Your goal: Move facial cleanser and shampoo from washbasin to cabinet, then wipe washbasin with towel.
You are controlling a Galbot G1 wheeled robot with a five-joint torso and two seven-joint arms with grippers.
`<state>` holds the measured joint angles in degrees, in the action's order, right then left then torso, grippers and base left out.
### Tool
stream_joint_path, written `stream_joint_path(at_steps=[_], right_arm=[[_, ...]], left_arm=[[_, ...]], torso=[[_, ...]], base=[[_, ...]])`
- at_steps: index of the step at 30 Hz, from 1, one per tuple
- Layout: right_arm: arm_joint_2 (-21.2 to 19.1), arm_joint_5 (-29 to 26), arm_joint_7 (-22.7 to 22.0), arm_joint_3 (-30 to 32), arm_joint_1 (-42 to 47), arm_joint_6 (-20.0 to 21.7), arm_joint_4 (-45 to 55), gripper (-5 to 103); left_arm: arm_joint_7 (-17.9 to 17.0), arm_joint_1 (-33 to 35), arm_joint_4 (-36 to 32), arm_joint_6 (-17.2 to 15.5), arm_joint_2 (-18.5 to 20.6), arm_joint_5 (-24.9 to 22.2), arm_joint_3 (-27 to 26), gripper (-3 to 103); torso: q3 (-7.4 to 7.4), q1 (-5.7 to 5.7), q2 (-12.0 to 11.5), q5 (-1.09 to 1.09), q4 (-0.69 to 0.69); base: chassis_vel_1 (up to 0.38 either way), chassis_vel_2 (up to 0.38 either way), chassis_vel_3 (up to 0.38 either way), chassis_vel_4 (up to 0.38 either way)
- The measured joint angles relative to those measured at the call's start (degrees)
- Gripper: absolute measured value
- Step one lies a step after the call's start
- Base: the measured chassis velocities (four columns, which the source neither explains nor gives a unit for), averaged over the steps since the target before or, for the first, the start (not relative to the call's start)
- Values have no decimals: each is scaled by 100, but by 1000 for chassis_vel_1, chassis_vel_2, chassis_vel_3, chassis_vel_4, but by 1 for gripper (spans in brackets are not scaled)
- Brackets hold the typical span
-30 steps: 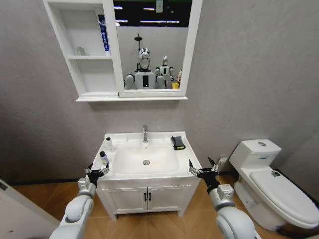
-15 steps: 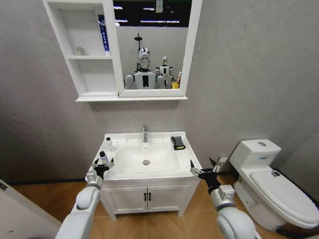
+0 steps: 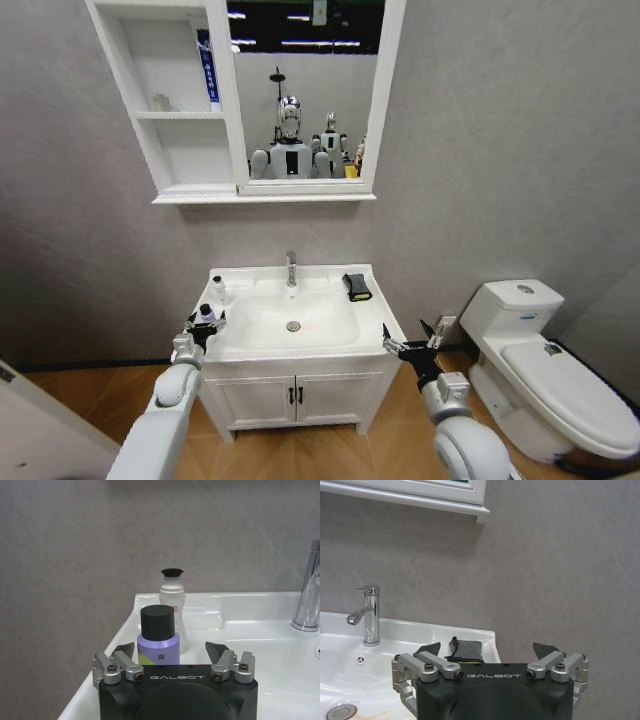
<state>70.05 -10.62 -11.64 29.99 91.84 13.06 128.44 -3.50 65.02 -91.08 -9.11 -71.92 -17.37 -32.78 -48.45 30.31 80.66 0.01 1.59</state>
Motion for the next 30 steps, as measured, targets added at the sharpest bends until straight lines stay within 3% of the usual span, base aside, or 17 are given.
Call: stream_joint_path(at_steps=[4,7,10,16,17,19,21,23,26,28,29,30], right_arm=[[-21,-9,1,12,-6,-4,-15,100],[-21,-15,0,20,-8,-6,-17,100],[3,-25,-12,39,7,-33,-51,100],[7,-22,-13,31,6,-52,-74,100],[6,-20,-14,21,-13,-54,-90,100],[5,-19,-14,17,-20,-54,-94,100],[-4,-18,-13,-12,-54,-54,-114,100],[1,-11,-10,-52,-104,-54,-142,100],[11,-6,-8,-71,-124,-53,-155,100],[54,36,-3,-142,-172,-40,-173,100],[54,36,-3,-142,-172,-40,-173,100],[64,46,0,-159,-181,-38,-174,100]], left_arm=[[6,50,-18,0,-19,13,-10,68],[5,55,-34,0,-25,13,-11,62],[-32,85,-128,-8,-35,11,-12,45],[-284,139,-465,-187,102,-3,-5,43],[-636,173,-800,-402,224,-66,-3,43],[-754,193,-950,-488,279,-117,-4,43],[-1261,315,-1701,-1009,640,-527,-27,43],[-1736,374,-2416,-1724,1137,-1306,-122,43],[-1902,359,-2655,-1993,1379,-1688,-189,43],[-2427,112,-3256,-2585,2358,-2947,-467,43],[-2427,112,-3256,-2585,2358,-2947,-467,43],[-2530,12,-3358,-2661,2628,-3224,-534,43]], torso=[[0,0,0,0,0],[0,0,0,0,0],[0,0,0,0,0],[0,0,0,-1,1],[0,0,0,0,0],[0,0,0,1,0],[0,0,0,0,0],[0,0,1,0,-1],[0,-1,1,-1,-2],[0,0,1,-1,0],[0,0,1,-1,0],[0,0,1,0,0]], base=[[0,0,0,0],[0,0,0,0],[0,0,0,0],[0,0,0,0],[0,0,0,0],[0,0,0,0],[0,0,0,0],[0,0,0,0],[0,0,0,0],[0,0,0,0],[0,0,0,0],[0,0,0,0]])
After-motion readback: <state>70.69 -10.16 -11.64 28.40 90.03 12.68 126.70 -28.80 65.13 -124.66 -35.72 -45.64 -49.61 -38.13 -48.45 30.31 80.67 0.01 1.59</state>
